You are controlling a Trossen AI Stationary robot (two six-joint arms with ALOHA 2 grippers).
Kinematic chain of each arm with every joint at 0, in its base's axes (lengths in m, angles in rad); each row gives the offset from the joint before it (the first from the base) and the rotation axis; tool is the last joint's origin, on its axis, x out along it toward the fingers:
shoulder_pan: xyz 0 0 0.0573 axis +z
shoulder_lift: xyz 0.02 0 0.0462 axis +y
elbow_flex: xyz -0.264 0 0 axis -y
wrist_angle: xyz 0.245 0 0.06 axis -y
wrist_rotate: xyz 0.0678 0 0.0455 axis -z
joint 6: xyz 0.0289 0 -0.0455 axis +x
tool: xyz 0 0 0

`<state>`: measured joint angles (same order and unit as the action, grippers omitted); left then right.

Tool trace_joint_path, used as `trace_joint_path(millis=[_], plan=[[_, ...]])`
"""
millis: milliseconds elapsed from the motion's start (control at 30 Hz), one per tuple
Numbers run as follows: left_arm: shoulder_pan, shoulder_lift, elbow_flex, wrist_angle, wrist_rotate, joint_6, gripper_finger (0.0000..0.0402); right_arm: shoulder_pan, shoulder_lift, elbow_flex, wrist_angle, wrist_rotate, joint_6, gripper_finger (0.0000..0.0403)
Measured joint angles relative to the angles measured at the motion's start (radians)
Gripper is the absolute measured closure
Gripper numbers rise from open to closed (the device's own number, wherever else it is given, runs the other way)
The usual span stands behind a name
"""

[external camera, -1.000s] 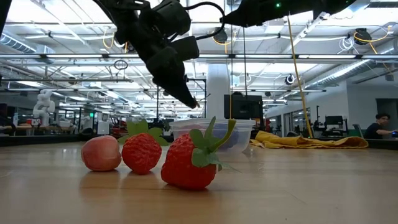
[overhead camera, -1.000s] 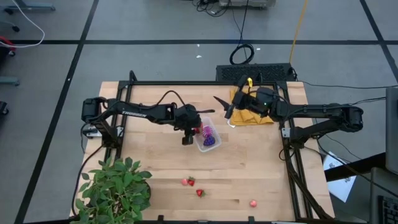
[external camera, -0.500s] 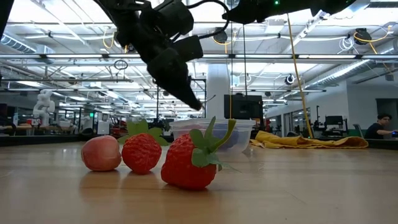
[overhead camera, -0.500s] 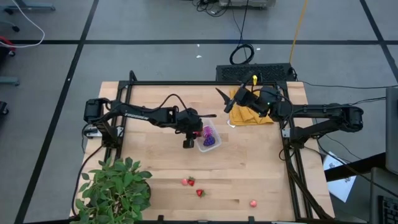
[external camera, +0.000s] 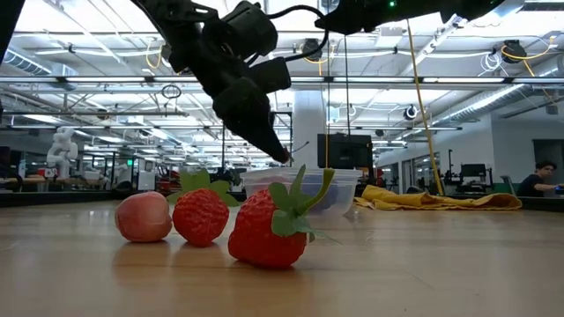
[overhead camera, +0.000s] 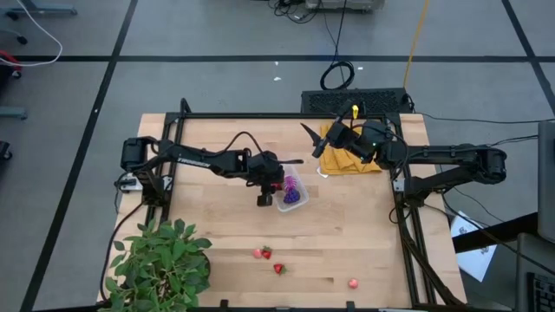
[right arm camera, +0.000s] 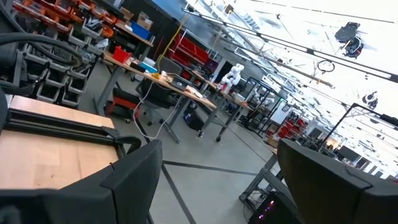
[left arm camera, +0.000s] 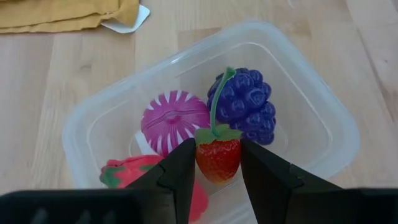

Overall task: Pick and placing Produce into tupperware
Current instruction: Put the top left red strawberry into the transparent container

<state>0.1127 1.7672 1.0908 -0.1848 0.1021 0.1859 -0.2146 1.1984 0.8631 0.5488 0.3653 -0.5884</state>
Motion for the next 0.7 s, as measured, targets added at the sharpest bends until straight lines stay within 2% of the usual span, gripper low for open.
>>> trace_joint_path(millis=[700], plan=[[0.001,0.046,0.000,-0.009,0.001,0.004,0.0272,0.000,0.000,0.000,-0.007,0.000,0.000,0.0096]])
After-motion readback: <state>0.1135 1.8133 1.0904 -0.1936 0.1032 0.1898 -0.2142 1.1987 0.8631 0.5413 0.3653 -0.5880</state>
